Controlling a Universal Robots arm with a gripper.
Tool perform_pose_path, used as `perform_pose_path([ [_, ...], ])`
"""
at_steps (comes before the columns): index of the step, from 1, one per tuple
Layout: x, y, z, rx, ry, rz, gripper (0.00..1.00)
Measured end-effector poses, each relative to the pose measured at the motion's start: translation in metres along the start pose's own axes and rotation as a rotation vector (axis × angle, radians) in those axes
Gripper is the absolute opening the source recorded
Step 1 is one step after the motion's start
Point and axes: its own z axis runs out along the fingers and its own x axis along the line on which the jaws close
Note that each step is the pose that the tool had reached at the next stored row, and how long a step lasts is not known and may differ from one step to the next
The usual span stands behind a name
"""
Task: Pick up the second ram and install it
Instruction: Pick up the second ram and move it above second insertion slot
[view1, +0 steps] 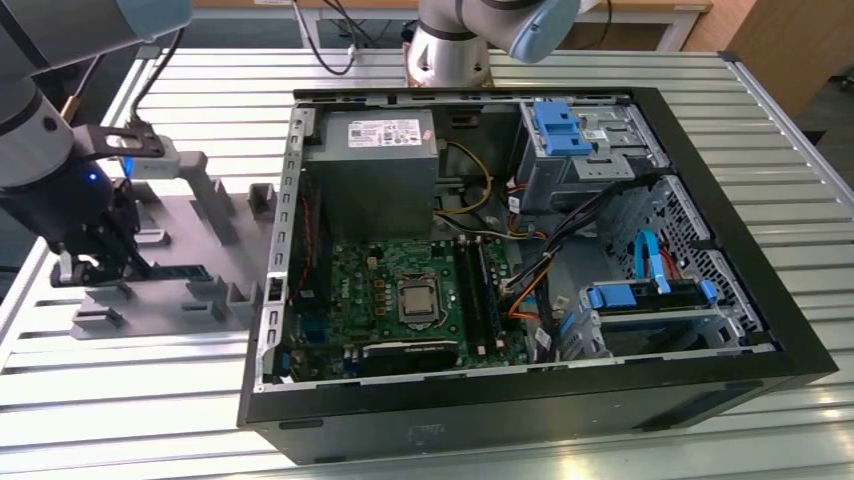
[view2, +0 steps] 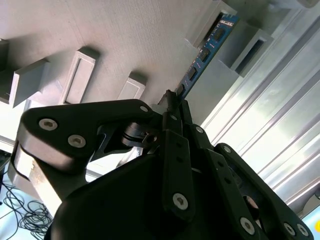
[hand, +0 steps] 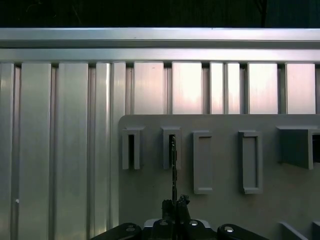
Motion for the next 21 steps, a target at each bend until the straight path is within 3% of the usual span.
perform_pose_path([
  [21, -0.0002, 0.0, -0.0097, 0.0, -0.0001, 0.0, 0.14],
])
